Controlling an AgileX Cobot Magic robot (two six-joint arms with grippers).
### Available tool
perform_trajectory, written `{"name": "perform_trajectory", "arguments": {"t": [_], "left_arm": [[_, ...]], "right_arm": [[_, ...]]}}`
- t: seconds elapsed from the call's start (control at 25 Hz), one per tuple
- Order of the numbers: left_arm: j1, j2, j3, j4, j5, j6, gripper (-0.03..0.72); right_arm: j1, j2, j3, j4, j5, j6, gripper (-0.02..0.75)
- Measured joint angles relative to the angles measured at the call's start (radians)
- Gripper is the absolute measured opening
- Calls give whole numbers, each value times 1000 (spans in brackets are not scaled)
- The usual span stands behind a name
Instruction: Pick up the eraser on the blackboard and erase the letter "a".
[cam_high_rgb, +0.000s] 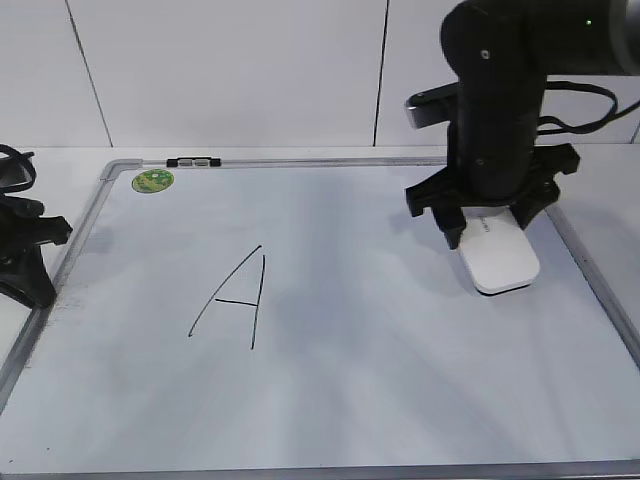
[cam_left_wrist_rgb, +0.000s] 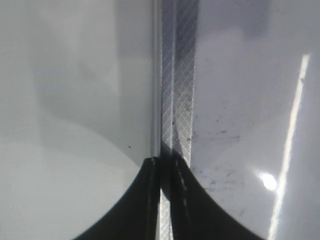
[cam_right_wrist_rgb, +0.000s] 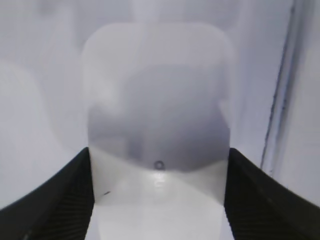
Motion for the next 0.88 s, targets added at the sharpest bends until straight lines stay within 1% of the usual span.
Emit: {"name": "perform_trajectory", "arguments": {"t": [0.2, 0.4, 0.52, 0.68, 0.88], "left_arm": [[0, 0, 0, 0, 2, 0, 18], [0, 0, 0, -2, 2, 0, 20], [0, 0, 0, -2, 2, 0, 20], [0, 0, 0, -2, 4, 0, 20], [0, 0, 0, -2, 4, 0, 20]], "right_arm": [[-109, -19, 15, 12, 0, -30, 538], [-218, -21, 15, 112, 13, -145, 538], [-270, -21, 15, 151, 36, -188, 538], [-314, -19, 15, 188, 45, -233, 538], [-329, 3, 15, 207, 50, -257, 538]]}}
